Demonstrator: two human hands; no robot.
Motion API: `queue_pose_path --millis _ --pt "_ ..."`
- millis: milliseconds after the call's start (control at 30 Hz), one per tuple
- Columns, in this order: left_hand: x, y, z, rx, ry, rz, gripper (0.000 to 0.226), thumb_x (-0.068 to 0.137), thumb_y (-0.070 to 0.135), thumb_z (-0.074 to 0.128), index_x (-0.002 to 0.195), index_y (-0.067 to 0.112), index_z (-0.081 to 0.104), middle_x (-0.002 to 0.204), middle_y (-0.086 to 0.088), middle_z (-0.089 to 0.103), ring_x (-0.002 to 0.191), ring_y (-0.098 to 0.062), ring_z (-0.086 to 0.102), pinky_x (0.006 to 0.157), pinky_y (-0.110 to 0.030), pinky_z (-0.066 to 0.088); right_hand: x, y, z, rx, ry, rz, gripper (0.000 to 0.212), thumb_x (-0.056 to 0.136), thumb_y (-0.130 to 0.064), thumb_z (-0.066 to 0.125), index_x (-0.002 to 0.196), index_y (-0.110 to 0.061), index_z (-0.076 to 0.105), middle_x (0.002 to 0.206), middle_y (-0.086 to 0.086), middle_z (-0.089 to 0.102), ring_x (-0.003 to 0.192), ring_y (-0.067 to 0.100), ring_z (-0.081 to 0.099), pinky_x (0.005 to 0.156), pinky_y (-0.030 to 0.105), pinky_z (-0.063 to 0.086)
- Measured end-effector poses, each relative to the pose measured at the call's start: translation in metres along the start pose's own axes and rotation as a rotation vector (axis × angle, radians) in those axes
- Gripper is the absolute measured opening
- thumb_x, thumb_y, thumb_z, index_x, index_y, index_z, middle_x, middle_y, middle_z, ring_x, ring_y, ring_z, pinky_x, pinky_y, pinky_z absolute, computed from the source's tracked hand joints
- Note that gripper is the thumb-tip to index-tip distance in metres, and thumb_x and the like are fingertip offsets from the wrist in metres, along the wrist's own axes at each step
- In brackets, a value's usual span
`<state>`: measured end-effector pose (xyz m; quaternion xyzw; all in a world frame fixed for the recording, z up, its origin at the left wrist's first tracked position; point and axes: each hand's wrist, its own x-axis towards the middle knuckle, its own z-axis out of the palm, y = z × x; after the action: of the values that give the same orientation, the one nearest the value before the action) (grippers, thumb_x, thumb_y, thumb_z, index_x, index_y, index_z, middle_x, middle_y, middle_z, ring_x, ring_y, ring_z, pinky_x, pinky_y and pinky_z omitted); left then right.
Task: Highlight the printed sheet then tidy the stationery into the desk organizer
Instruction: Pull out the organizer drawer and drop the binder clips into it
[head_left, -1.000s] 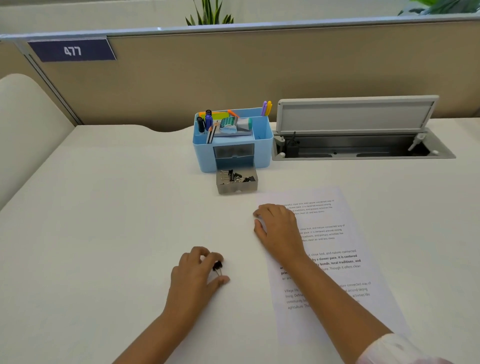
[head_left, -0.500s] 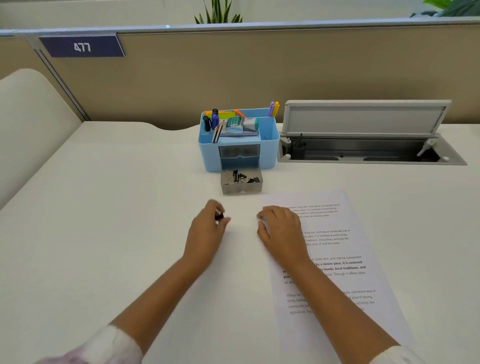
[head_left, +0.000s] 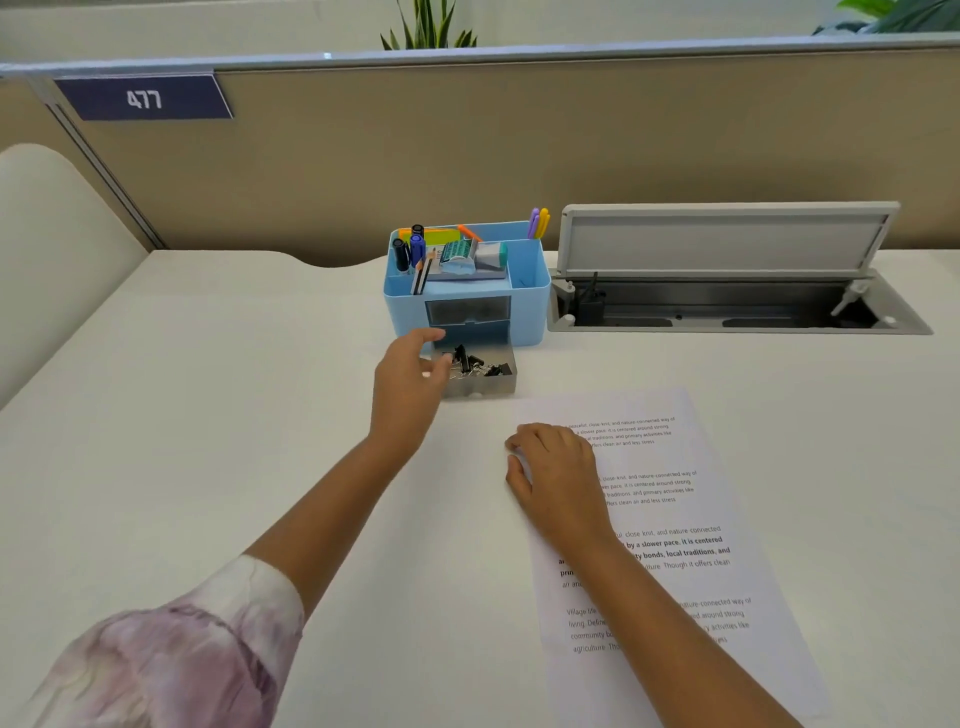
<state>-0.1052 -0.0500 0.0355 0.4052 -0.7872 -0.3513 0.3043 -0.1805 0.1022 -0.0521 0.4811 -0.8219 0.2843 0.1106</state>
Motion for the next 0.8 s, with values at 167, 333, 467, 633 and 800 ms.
queue_pose_path --millis 167,333,467,633,800 --pt "-0.037 -0.023 0.006 0.072 -0.181 0.27 0.015 0.086 0.026 0.062 0.085 0.011 0.066 0.087 0.0 0.064 0.08 -0.012 0.056 0.071 -0.022 0.046 0.001 0.0 0.0 -0.01 -0.026 0.007 0.016 0.079 -0.021 0.051 0.092 -0.021 0.06 0.095 -0.007 0.062 0.088 0.016 0.054 0.082 0.026 0.032" --pt "-0.026 -0.038 0.019 0.206 -0.391 0.208 0.027 0.085 0.028 0.062 0.107 0.013 0.067 0.112 -0.002 0.066 0.104 -0.014 0.057 0.088 -0.019 0.039 0.001 -0.001 -0.001 -0.013 -0.024 0.007 0.019 0.079 -0.023 0.048 0.092 -0.022 0.062 0.096 -0.007 0.062 0.089 0.016 0.054 0.082 0.027 0.032" --pt "-0.004 -0.037 0.02 0.255 -0.323 0.186 0.04 0.087 0.029 0.059 0.125 0.017 0.055 0.13 -0.003 0.056 0.119 -0.019 0.049 0.095 -0.024 0.035 0.001 0.0 -0.001 0.002 0.007 0.009 0.02 0.078 -0.024 0.046 0.091 -0.022 0.062 0.096 -0.007 0.062 0.09 0.014 0.05 0.083 0.026 0.031" --pt "0.02 -0.031 0.023 0.303 -0.304 0.087 0.049 0.088 0.031 0.058 0.134 0.021 0.044 0.141 -0.004 0.044 0.128 -0.022 0.04 0.104 -0.034 0.034 0.0 0.0 -0.001 -0.002 0.016 0.009 0.022 0.079 -0.025 0.045 0.091 -0.022 0.063 0.099 -0.007 0.063 0.094 0.01 0.046 0.085 0.025 0.032" --pt "0.036 -0.029 0.023 0.327 -0.329 0.068 0.056 0.09 0.024 0.056 0.14 0.018 0.034 0.147 -0.007 0.034 0.133 -0.024 0.034 0.108 -0.035 0.029 0.0 -0.001 -0.002 0.0 0.021 0.009 0.02 0.078 -0.024 0.046 0.089 -0.022 0.062 0.098 -0.007 0.062 0.092 0.011 0.048 0.084 0.025 0.034"
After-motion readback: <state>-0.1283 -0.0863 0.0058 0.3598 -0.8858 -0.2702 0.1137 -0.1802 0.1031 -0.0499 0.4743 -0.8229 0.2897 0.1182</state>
